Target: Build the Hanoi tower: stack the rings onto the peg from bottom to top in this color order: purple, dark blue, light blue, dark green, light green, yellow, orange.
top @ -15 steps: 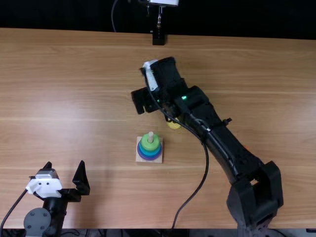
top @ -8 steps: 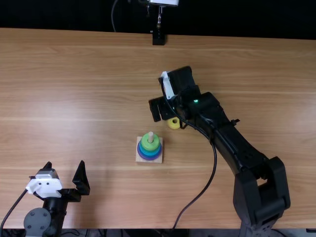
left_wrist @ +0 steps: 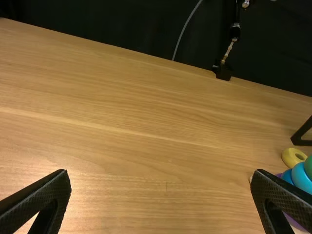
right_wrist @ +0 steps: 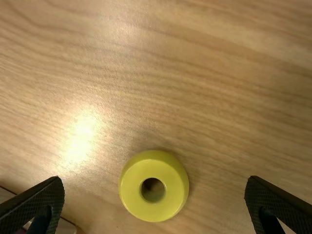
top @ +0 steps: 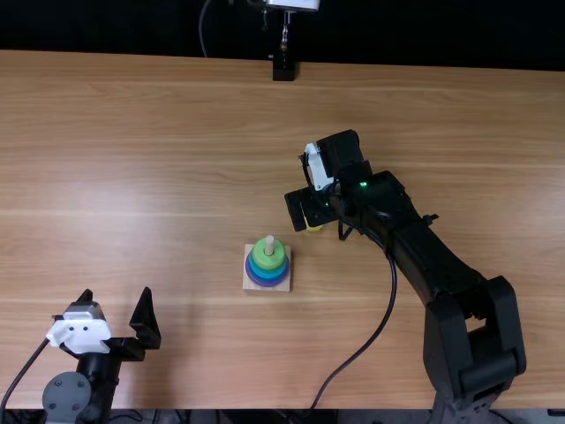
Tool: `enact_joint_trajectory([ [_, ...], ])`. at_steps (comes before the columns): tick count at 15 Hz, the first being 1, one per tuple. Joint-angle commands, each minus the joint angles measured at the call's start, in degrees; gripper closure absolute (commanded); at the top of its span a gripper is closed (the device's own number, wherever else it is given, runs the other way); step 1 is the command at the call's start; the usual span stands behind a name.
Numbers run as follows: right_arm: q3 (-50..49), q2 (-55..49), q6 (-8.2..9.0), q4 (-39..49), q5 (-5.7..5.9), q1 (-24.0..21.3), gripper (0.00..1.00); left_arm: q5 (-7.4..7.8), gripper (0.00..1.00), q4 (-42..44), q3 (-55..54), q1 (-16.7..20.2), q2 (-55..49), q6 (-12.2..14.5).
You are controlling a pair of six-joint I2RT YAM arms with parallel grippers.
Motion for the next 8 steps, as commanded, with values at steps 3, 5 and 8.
enact_joint_trajectory([
  [3, -1.5, -2.5, -0.03, -0.1, 0.88, -0.1, 0.00, 0.68, 0.00, -1.1, -3.2, 0.1, -0.7, 0.2],
  [5, -1.5, -2.4, -0.13, 0.0, 4.89, 0.2, 0.00, 0.68, 0.00, -1.1, -3.2, 0.1, -0.7, 0.2],
  [8, -1.2, -2.4, -0.03, -0.3, 10.26, 0.3, 0.00, 0.68, 0.00, -1.1, -3.2, 0.1, -0.7, 0.2],
])
